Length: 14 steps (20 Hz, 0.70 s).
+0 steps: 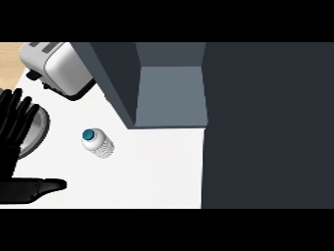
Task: Pick up the bottled water, place it into the cabinet and close the cabinet
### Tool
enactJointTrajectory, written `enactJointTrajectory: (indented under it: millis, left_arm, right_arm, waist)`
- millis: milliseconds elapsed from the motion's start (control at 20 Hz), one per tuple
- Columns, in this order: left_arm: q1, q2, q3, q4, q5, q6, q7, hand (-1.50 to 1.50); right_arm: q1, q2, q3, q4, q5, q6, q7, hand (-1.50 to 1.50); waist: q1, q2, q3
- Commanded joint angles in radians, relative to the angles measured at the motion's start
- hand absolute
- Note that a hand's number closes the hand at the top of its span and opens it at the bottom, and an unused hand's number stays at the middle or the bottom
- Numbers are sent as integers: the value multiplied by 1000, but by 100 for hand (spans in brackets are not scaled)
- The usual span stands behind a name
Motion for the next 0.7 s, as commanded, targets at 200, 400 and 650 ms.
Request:
enactJointTrajectory:
  millis: [200, 400, 650]
  left_arm:
    - [-7, 16, 53, 279, 27, -95, -133, -150]
    - [-43, -14, 1, 427, -28, -101, -170, -150]
    - [-113, -18, 58, 662, -7, -132, -291, -150]
  right_arm:
    - [205, -61, -31, -199, -30, 56, -55, -150]
    - [259, -49, 54, -239, 59, 43, -83, -150]
    - [301, -77, 45, -246, 37, 57, -113, -150]
  waist:
    - [-13, 1, -1]
    - [-23, 0, -2]
    - [-19, 2, -1]
